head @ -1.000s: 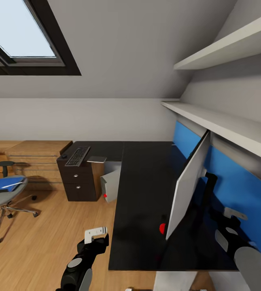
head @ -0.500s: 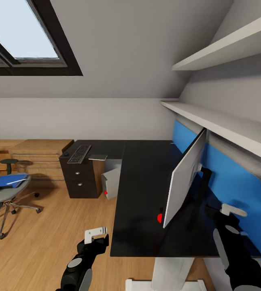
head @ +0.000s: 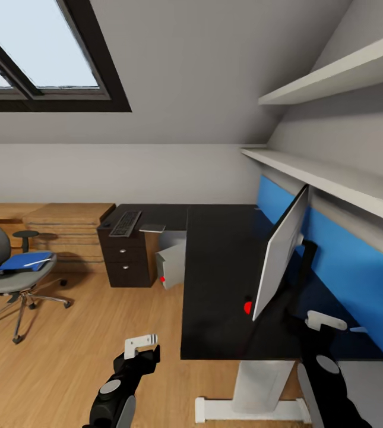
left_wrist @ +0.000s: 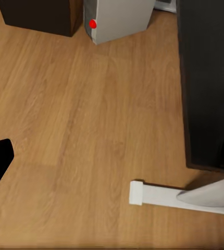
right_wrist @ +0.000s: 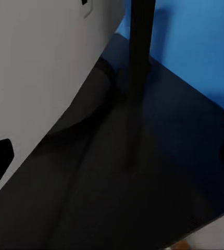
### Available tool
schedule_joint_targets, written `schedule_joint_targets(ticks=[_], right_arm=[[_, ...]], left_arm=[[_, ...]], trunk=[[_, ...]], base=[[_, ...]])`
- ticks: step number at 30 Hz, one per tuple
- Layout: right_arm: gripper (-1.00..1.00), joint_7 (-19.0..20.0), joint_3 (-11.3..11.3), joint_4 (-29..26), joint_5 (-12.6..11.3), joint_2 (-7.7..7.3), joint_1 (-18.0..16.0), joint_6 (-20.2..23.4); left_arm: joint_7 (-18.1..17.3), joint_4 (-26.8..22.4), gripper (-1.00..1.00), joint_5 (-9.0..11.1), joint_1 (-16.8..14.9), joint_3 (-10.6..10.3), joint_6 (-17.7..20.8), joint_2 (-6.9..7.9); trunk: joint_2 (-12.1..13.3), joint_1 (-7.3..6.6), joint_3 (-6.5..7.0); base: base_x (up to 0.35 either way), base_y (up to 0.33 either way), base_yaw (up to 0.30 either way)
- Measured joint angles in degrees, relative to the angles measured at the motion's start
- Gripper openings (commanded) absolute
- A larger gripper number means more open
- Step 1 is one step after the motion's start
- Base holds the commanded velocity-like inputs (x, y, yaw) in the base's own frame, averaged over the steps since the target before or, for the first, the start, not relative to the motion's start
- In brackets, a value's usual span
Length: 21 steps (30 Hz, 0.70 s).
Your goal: In the bedroom, organize the workspace by keeping the computer under the desk, ensuring the monitor is on the desk, placing the keyboard on the desk next to the monitor, placing the mouse on the desk next to the keyboard, moving the folder from the swivel chair onto the desk next to the mouse, stacking the notebook on top of the folder with the pen on top of the notebook, and positioning the swivel chair next to the desk.
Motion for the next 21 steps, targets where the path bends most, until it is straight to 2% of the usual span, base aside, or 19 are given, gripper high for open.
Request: schedule_joint_targets(ticks=[2,8,10,14,18,21], right_arm=[[1.0,0.03,0.15,-0.05,0.05,0.01,0.26,-0.41],[1.0,0.14,1.36,0.11,0.89,-0.06,1.21,-6.89],[1.0,0.14,1.68,0.17,2.35,-0.03,1.75,-8.2],[1.0,0.09,1.86,0.47,3.2,-0.02,2.07,-8.78],[1.0,0.04,1.89,0.58,3.4,-0.05,2.12,-9.43],[1.0,-0.05,1.89,0.69,3.48,-0.06,2.13,-11.99]], left_arm=[[0.0,0.02,1.0,0.0,0.0,-0.03,0.0,0.0],[0.0,0.13,1.0,-0.08,0.0,-0.04,-0.04,0.03],[0.0,0.13,1.0,-0.19,0.0,-0.19,-0.13,-0.01],[-0.02,0.2,1.0,-0.25,0.0,-0.33,-0.2,-0.04],[-0.19,0.64,1.0,-0.24,0.0,-0.38,-0.17,-0.04],[-0.11,1.56,1.0,-0.2,0.0,-0.4,-0.14,-0.04]], trunk=[[0.0,0.0,0.0],[-0.01,-0.03,0.0],[-0.01,-0.04,0.0],[-0.02,-0.05,0.0],[-0.02,-0.05,0.0],[-0.01,-0.03,0.0]], base=[[-0.226,0.262,0.0],[-0.083,0.24,0.0],[0.199,0.237,0.0],[0.26,0.216,0.0],[0.252,0.16,0.0],[0.08,0.044,0.0]])
